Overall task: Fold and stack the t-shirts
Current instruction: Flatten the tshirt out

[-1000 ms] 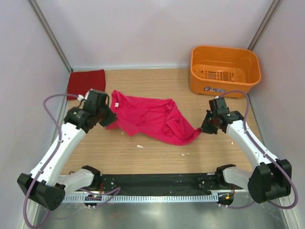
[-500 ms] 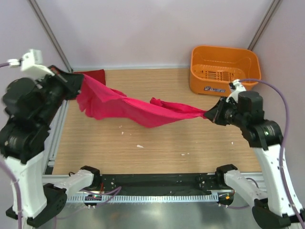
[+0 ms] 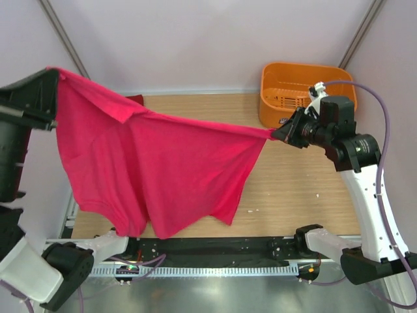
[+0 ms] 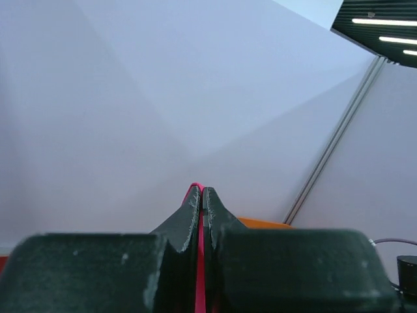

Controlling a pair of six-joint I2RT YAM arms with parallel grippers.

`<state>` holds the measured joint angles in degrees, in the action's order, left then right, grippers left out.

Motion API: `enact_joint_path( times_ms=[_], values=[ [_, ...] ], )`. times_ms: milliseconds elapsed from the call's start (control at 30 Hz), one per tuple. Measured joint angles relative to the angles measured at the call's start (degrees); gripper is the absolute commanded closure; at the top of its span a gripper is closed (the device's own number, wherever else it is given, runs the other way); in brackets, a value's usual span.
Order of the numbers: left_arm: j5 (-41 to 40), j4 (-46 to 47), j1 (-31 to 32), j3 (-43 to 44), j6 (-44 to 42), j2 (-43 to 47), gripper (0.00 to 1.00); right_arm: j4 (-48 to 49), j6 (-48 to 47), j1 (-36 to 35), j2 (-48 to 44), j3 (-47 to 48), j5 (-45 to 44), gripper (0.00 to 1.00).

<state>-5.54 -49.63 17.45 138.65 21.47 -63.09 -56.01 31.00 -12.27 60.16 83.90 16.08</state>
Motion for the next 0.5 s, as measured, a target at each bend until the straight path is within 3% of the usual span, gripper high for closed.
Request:
enact_joint_path(
  times_ms=[100,233,500],
  values=[
    [0.5,1.1,0.0,1.6,-1.0,-4.3,1.0,-1.1,-1.9,0.0,2.6,4.9,0.1,0.99],
    [1.7,0.5,0.0,0.6,-1.2,-5.0,1.0,-2.7,-6.0,0.0,-1.0,10.8,3.6,0.99],
    [2.6,-0.5,3.6,0.3,-2.8,6.3,1.0,-4.6,-8.3,-0.7,-16.5,14.8,14.3,0.99]
  ],
)
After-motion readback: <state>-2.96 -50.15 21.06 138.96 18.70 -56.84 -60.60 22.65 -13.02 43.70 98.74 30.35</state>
